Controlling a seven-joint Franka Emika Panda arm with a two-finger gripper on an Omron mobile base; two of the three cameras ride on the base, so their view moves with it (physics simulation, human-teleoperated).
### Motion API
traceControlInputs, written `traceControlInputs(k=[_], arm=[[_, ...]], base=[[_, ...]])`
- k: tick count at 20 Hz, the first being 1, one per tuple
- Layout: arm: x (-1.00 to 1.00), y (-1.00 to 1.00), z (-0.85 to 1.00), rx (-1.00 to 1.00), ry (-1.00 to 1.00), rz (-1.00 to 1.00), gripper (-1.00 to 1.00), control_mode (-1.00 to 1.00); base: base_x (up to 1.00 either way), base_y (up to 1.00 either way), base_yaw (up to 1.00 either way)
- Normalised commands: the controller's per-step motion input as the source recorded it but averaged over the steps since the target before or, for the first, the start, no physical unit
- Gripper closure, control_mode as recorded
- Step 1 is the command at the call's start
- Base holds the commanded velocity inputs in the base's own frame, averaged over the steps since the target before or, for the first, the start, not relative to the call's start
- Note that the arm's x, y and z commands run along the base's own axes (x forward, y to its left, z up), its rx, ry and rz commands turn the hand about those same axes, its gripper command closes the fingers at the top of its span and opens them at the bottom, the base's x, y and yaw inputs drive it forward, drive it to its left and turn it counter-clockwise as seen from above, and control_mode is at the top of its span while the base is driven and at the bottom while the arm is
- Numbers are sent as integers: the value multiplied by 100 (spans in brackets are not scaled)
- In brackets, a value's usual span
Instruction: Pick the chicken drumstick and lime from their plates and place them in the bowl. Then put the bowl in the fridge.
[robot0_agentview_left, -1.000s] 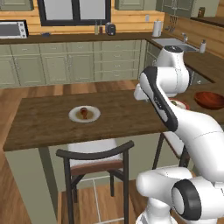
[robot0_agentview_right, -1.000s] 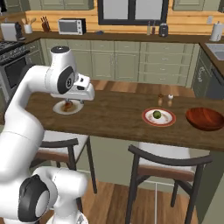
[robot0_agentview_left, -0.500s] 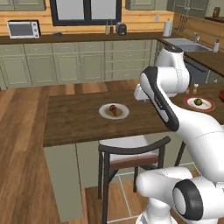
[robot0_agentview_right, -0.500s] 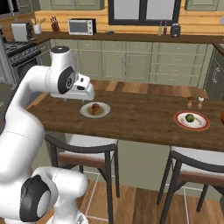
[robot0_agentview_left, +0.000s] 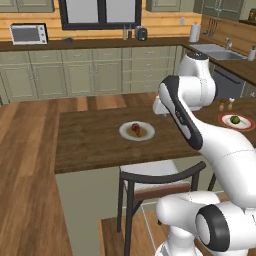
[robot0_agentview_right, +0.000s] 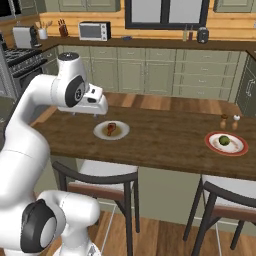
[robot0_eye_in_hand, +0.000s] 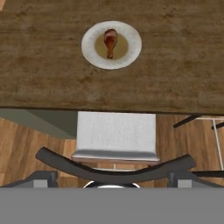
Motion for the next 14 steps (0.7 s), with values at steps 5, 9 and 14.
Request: traceControlInputs(k=[5,9,14], arm=[[0,0,0,0,0,0,-100,100],[36,0,-6,0,0,2,-100,-100],[100,14,-13,-1,10,5,-100,-100]], base=[[56,7,0],[0,0,0],[0,0,0]])
